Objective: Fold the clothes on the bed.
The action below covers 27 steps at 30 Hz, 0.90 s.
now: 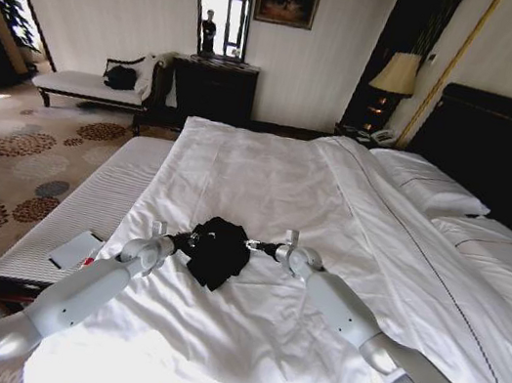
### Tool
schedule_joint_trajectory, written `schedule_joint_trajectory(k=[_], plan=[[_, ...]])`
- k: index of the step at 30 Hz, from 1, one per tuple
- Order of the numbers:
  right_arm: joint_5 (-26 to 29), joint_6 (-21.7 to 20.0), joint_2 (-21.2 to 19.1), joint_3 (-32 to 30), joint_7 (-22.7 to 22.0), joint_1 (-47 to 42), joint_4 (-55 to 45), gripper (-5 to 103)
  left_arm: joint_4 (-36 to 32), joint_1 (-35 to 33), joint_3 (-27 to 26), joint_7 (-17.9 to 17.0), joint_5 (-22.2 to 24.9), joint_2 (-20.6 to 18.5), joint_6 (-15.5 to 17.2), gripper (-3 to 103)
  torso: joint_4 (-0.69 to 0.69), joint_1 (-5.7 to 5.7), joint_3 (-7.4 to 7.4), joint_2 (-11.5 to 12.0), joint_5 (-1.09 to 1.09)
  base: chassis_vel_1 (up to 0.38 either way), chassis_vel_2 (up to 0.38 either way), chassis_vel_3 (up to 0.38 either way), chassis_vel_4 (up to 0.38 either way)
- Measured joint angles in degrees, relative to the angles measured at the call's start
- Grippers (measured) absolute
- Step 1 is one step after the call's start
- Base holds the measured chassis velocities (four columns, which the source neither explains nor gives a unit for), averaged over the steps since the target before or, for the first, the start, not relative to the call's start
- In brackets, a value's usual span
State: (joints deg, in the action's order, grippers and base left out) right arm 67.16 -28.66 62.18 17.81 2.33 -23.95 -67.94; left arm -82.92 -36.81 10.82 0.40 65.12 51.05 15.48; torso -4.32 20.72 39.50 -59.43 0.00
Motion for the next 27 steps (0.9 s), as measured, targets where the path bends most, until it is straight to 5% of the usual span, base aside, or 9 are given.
schedule_joint_trajectory(k=[2,4,6,18,27], plan=[[-0.1,0.0,0.1,0.4,-0.1,0.1,0.0,78,0.0,-0.1,-0.1,0.0,-0.4,0.1,0.0,1,0.0,0.0,0.0,0.0,0.0,0.0,0.0,0.0,0.0],[-0.5,0.0,0.1,1.1,-0.1,0.3,0.0,61,0.2,-0.2,-0.8,0.0,-0.7,0.6,0.0,1,-0.01,0.0,0.0,0.0,0.0,0.0,0.0,0.0,0.0],[-0.6,0.0,0.1,1.3,-0.1,0.3,0.0,61,0.2,-0.2,-1.1,0.0,-0.7,0.7,0.0,1,-0.02,0.0,0.0,0.0,0.0,0.0,0.0,0.0,0.0],[-1.1,0.4,-0.5,1.4,-0.5,0.7,0.0,13,0.3,-0.8,-1.6,0.0,-0.9,1.0,-0.1,1,-0.03,0.0,0.0,0.0,0.0,0.0,0.0,0.0,0.0],[-1.3,0.7,-1.4,1.8,0.4,0.9,-1.2,0,0.7,-0.7,-2.3,0.0,-0.8,1.1,-0.2,1,-0.02,0.0,0.0,0.0,0.0,0.0,0.0,0.0,0.0]])
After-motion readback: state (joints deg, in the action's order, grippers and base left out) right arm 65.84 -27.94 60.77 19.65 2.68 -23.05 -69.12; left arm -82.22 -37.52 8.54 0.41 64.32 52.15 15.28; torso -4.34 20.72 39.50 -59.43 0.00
